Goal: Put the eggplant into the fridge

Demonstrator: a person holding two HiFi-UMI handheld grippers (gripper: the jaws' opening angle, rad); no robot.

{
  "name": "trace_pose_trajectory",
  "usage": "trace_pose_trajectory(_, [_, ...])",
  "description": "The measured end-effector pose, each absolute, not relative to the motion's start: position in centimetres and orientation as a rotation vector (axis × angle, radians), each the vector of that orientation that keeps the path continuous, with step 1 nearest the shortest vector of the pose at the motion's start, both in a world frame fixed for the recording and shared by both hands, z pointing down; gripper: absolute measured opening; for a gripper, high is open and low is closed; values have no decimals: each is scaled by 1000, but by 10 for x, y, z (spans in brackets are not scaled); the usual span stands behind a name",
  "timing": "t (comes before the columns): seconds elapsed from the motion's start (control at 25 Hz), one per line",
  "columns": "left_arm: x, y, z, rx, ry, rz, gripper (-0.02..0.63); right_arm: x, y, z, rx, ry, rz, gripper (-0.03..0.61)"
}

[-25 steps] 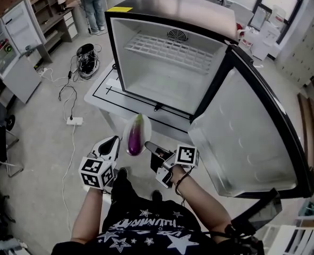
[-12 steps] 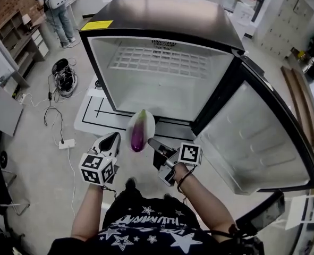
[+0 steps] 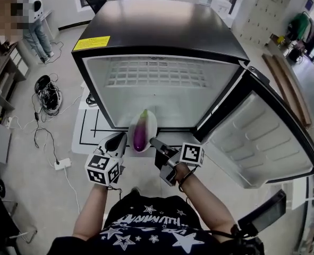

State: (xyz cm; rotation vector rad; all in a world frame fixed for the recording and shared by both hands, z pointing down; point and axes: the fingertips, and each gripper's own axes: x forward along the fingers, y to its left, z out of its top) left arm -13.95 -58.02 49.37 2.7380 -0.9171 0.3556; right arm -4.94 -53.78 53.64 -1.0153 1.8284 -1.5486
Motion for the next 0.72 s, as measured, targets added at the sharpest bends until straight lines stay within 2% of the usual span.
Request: trace_pose_trajectory(0.72, [-132, -615, 498, 2828, -656, 360, 9, -60, -581, 551, -1198, 1672, -1499, 37])
